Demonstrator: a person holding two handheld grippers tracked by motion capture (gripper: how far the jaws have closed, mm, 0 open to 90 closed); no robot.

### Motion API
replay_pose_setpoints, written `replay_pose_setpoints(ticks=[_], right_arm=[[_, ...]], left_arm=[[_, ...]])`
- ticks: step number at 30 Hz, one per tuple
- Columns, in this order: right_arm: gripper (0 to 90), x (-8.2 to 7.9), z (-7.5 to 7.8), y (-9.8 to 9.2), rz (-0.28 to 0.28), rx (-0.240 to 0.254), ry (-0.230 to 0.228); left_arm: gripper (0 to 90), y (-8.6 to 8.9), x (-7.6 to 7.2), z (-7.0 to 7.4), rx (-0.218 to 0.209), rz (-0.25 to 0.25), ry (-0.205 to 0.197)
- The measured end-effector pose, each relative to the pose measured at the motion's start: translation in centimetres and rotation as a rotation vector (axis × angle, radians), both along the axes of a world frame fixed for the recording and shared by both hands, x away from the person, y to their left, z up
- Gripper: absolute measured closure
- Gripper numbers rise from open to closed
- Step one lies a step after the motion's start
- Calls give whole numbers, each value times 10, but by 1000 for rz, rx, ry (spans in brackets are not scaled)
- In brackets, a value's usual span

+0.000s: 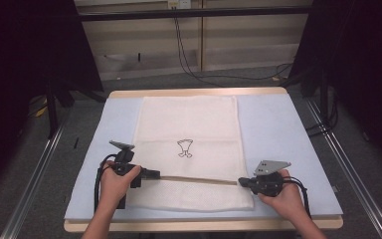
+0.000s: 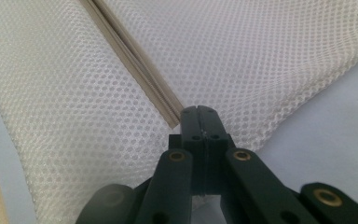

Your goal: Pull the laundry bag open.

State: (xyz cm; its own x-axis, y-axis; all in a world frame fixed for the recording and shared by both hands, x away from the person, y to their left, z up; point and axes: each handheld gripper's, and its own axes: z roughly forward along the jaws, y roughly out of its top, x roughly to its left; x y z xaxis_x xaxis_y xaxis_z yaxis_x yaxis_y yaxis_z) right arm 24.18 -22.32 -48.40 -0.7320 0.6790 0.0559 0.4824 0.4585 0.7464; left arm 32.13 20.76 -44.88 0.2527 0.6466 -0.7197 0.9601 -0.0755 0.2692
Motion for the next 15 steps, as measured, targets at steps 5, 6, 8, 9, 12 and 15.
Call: replay_pose_setpoints(ticks=[5, 6, 8, 9, 12, 15], right_arm=[[900, 0, 0, 0, 1, -1, -2], [900, 0, 0, 0, 1, 0, -1], [900, 0, 0, 0, 2, 0, -2], [900, 0, 0, 0, 1, 0, -1], [900, 0, 0, 0, 1, -1, -1], [900, 0, 0, 0, 2, -2, -2]], left_arm=[[874, 9, 0, 2, -4, 19, -4], [874, 10, 0, 2, -1, 22, -4], [874, 13, 1, 3, 4, 19, -15], [874, 15, 1, 3, 5, 15, -16], [874, 19, 1, 3, 17, 18, -20], [874, 25, 1, 3, 3, 33, -20]])
